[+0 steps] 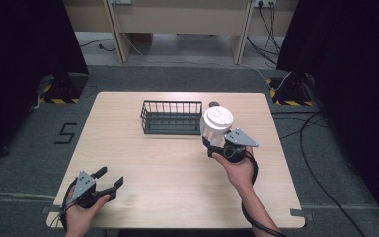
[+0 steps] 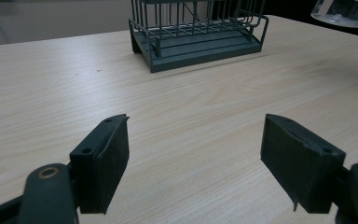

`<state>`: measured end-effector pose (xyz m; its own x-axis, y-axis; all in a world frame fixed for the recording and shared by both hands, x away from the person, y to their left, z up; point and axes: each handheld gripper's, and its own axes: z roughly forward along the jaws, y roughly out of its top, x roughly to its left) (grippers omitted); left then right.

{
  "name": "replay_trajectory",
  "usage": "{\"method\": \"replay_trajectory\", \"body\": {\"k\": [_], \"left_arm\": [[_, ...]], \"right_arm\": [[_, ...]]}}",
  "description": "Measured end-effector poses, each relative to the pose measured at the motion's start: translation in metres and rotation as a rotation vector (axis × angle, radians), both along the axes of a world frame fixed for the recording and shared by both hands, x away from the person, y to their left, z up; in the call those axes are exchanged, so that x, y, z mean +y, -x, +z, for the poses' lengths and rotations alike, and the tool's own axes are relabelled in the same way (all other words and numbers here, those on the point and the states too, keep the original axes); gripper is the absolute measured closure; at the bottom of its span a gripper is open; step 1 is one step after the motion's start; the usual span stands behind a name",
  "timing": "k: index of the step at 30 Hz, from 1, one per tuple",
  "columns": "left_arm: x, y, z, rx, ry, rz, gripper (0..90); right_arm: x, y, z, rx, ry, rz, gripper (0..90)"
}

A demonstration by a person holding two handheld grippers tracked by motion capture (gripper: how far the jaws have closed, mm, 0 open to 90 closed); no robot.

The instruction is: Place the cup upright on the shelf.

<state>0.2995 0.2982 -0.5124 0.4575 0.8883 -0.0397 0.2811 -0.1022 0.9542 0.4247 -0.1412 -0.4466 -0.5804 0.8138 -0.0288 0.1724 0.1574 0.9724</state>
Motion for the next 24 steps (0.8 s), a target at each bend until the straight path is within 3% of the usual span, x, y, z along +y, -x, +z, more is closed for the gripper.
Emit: {"method": "replay_trajectory", "body": {"k": [24], "left_arm": [[0.000, -0.001, 0.000, -0.003, 0.005, -0.004, 23.2]], "right_arm": [[0.035, -0.034, 0.022, -0.012, 0.002, 0.015, 18.6]]}}
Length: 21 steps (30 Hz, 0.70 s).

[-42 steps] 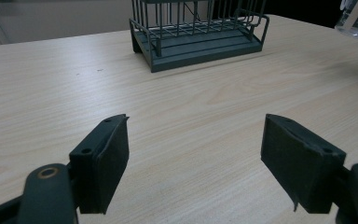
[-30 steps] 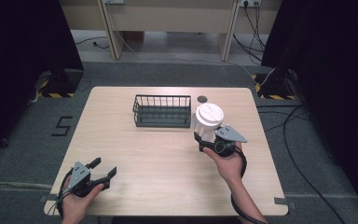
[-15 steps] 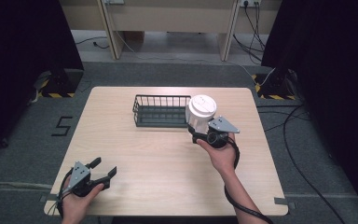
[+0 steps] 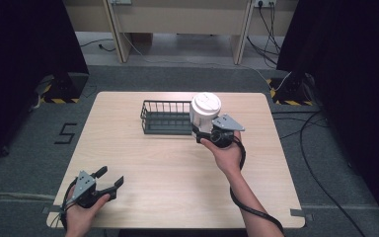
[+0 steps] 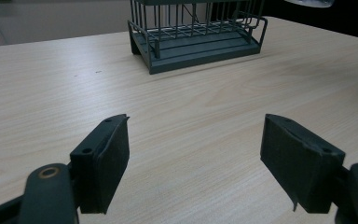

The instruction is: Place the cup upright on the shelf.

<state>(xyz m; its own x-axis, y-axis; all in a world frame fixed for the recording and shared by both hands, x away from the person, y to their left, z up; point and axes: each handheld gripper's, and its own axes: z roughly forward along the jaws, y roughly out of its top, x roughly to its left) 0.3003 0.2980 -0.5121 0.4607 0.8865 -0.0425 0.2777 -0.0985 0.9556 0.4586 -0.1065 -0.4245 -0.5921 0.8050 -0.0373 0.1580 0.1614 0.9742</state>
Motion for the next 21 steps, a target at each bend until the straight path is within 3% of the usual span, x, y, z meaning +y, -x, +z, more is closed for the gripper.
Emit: {"method": "replay_trajectory", "body": {"k": [21], "left_arm": [[0.001, -0.001, 0.000, 0.000, 0.008, 0.006, 22.9]], "right_arm": [[0.025, -0.026, 0.014, -0.001, -0.008, 0.006, 18.7]]}}
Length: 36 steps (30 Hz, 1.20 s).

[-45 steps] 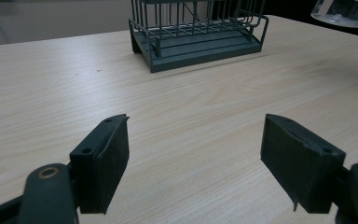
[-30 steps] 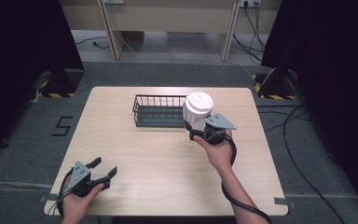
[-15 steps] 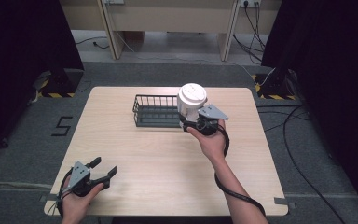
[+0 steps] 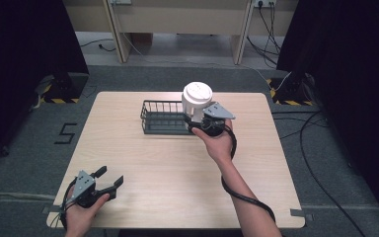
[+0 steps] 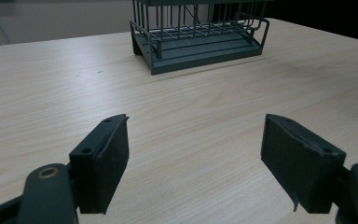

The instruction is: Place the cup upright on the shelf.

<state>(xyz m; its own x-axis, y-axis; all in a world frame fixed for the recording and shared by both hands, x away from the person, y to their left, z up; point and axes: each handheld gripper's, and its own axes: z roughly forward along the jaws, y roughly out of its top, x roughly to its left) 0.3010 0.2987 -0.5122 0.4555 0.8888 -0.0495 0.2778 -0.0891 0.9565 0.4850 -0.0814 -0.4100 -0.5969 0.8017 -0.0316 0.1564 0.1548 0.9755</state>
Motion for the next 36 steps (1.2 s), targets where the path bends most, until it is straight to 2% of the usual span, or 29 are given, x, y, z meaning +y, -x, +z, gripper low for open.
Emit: {"method": "replay_trajectory", "body": {"k": [36], "left_arm": [[0.000, 0.001, 0.000, 0.001, 0.015, 0.000, 22.9]], "right_arm": [[0.033, -0.033, 0.012, 0.011, -0.005, 0.002, 18.7]]}}
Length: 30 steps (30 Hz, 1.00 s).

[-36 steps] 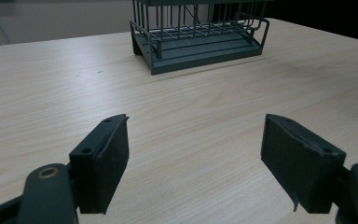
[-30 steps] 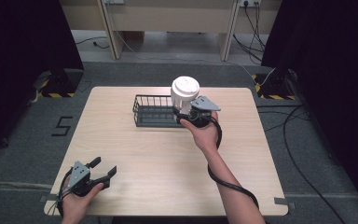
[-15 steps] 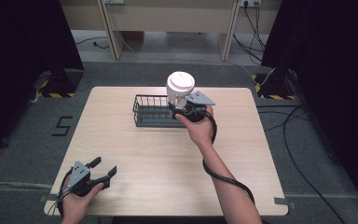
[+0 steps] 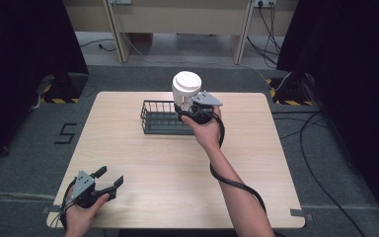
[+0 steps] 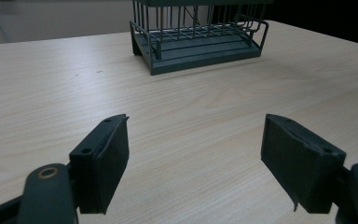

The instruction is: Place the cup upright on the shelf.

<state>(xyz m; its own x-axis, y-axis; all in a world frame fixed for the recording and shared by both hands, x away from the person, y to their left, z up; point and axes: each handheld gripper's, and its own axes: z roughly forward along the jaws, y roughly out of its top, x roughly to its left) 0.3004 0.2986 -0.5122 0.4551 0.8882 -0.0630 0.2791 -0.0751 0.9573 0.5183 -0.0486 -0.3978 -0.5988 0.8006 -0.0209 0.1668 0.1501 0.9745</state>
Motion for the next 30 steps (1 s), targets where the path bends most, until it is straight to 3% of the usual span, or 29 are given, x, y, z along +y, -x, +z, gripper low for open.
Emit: {"method": "replay_trajectory", "body": {"k": [30], "left_arm": [[0.000, 0.000, 0.000, -0.001, 0.004, -0.004, 22.9]], "right_arm": [[0.018, -0.027, 0.000, 0.033, -0.011, -0.018, 18.7]]}}
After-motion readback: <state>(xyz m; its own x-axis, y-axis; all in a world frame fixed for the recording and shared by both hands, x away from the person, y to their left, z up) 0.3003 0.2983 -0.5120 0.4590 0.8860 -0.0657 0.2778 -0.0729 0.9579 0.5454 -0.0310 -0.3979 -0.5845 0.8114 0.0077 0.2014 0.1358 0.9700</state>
